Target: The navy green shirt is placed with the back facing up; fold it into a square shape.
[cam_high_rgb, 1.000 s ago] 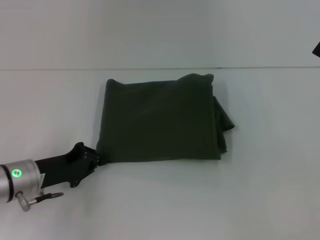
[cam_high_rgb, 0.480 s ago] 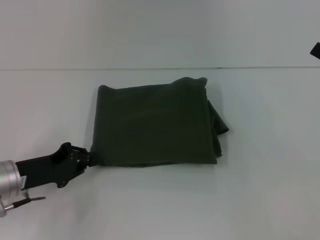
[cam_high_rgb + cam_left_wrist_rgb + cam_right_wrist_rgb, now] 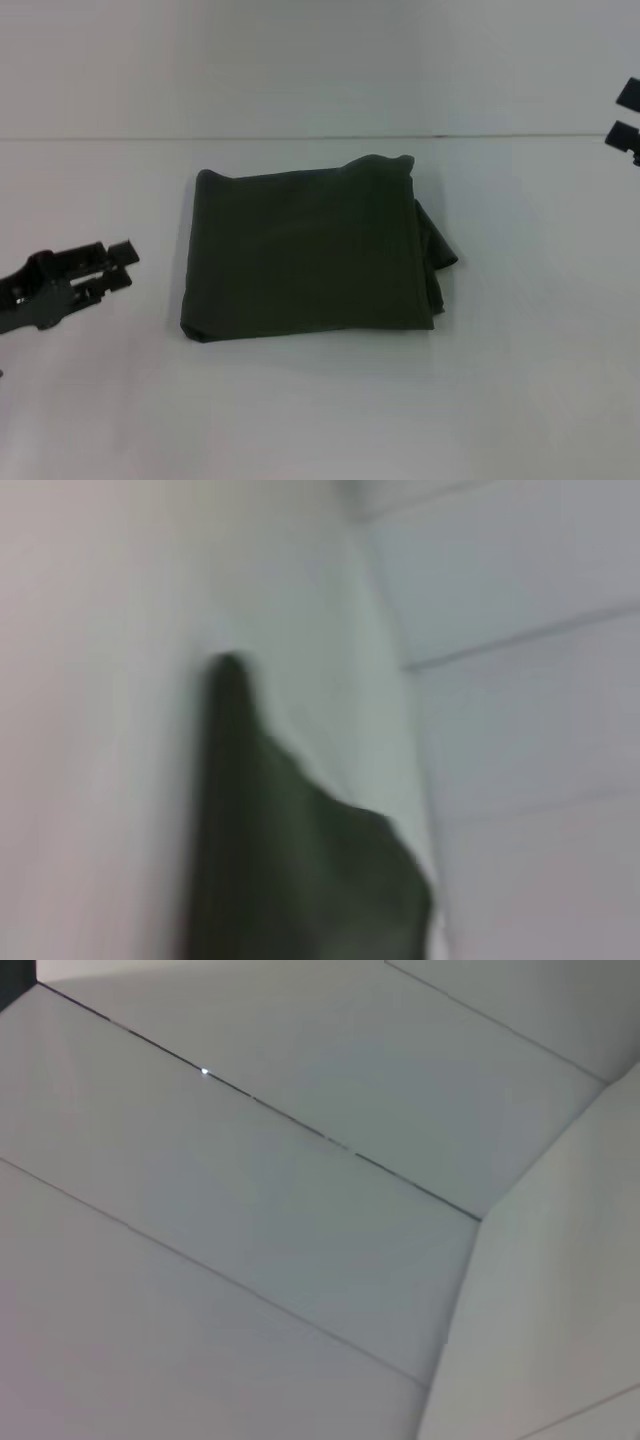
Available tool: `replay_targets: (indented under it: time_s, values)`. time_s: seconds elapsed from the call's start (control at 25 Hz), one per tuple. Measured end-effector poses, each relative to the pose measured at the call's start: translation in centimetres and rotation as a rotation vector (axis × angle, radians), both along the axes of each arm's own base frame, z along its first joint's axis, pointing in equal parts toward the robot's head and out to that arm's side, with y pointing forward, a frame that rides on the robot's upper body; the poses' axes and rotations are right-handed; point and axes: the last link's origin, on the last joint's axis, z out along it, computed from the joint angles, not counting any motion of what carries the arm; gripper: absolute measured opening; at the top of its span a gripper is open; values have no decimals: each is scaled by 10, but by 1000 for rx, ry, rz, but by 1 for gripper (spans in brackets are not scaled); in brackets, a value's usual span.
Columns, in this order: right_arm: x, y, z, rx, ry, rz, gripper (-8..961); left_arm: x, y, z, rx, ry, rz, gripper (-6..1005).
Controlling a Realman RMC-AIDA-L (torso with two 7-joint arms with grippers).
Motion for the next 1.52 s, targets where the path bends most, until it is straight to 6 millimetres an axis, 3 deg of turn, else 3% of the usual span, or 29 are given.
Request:
replay_targets:
  time_s: [0.12,0.24,0.36,0.64,0.88,1.12,1.52]
  values:
    - [6,0,0,-12,-50,-13,883,7,3,4,2,19,-75,498]
    - [7,0,-3,-39,-96,-8,884,8,5,2,1,29,-85,553]
    - [2,2,-10,-57,-241,86,884,16,8,3,27,111,-223,608]
    - [-27,14,-26,10,-711,511,884,46,36,13,84,421,-660,766]
    - [-56,9,-61,-62,-820,711,884,79,54,8,-40,573,-882,947]
    - [-80,11,-84,-69,-839,809,884,95,58,3,-34,588,-952,947]
    - [-79,6,-87,31,-804,879,884,105,55,-11,-82,539,-1014,947]
